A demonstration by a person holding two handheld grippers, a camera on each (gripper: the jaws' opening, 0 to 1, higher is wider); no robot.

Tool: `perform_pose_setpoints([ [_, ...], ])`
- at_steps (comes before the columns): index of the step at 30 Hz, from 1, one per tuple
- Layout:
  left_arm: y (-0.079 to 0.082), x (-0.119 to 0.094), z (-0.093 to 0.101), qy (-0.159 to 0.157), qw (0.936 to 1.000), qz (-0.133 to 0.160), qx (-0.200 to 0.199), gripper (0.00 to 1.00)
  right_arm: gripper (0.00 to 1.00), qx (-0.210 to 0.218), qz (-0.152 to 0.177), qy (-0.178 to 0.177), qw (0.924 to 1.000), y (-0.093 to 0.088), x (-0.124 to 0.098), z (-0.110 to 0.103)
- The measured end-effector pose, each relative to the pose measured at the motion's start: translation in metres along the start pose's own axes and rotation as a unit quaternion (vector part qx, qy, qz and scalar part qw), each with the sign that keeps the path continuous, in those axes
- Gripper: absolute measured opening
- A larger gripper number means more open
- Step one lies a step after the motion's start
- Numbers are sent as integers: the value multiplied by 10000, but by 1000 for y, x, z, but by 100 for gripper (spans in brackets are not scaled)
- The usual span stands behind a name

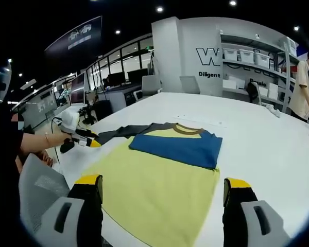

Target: Fold the garment on the visible template until the final outline fits inside the template.

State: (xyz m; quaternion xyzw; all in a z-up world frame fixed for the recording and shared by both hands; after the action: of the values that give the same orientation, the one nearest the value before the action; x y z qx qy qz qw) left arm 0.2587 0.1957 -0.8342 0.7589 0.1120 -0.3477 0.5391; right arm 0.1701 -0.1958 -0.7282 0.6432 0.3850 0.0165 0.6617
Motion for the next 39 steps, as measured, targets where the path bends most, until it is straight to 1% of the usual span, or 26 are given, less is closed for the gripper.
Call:
perform_pose_setpoints([
  [3, -2, 2, 1, -52, 10000, -26, -8, 28, 96, 2, -6, -10, 10000, 0, 0, 1],
  [4, -5, 4, 2, -68, 9999, -101, 54, 26, 96, 5, -16, -15, 10000, -1, 0, 1],
  [6, -6, 4, 3, -94, 9998, -136, 51, 24, 96, 8, -24, -30, 10000, -1, 0, 2],
  [9, -6, 5, 4, -103, 9999, -94, 68, 21, 96, 25, -2, -46, 10000, 0, 0, 3],
  [12, -5, 6, 6, -157, 9998, -88, 117, 13, 95, 12, -21, -66, 10000, -1, 0, 4],
  [15, -5, 6, 6, -103, 9997, -101, 186, 9, 95, 22, -26, -71, 10000, -1, 0, 4],
  [17, -4, 6, 5, -87, 9998, -116, 153, 8, 95, 16, -26, -78, 10000, -1, 0, 5],
  [20, -4, 6, 4, -133, 9998, -143, 74, 0, 94, 23, -12, -73, 10000, 0, 0, 5],
  [21, -3, 5, 3, -142, 9998, -134, 43, 0, 94, 24, -14, -70, 10000, 0, 1, 5],
  [22, -4, 5, 4, -167, 9997, -168, -107, 0, 94, 17, -19, -69, 10000, -1, 1, 4],
  [25, -3, 5, 2, -157, 9993, -174, -283, 0, 93, 0, -52, -43, 10000, -1, 2, 3],
  [29, 3, 0, 3, -193, 9991, -157, -335, 0, 93, -23, -76, -15, 10000, -2, 3, 1],
  [31, 7, -2, 5, -256, 9991, -116, -332, 0, 93, -3, -78, 18, 10000, -2, 4, 0],
  [33, 15, -6, 9, -351, 9988, -64, -323, 0, 93, -25, -83, 30, 10000, -2, 4, -1],
  [35, 19, -8, 13, -475, 9983, -97, -316, 0, 93, -29, -82, 45, 10000, -1, 4, -1],
  [38, 25, -11, 17, -556, 9978, -104, -354, 0, 95, -44, -73, 79, 9999, -1, 4, -3],
  [39, 33, -13, 21, -625, 9975, -45, -326, 0, 95, -58, -73, 80, 9999, -1, 4, -3],
])
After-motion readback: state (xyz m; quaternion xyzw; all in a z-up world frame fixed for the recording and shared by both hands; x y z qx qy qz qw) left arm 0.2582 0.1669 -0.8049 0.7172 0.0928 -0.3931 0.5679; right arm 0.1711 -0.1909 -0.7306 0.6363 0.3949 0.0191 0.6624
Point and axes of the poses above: the point that each gripper's makers call its tool centre point, and the gripper's own axes: x roughly forward along the fingers, z roughly to its right, y roughly out of its top, the point moved 2 cm from there along -x, roughly backward along the fingers, and after that the axes turned 3 degrees about y, right-handed, at the moved point
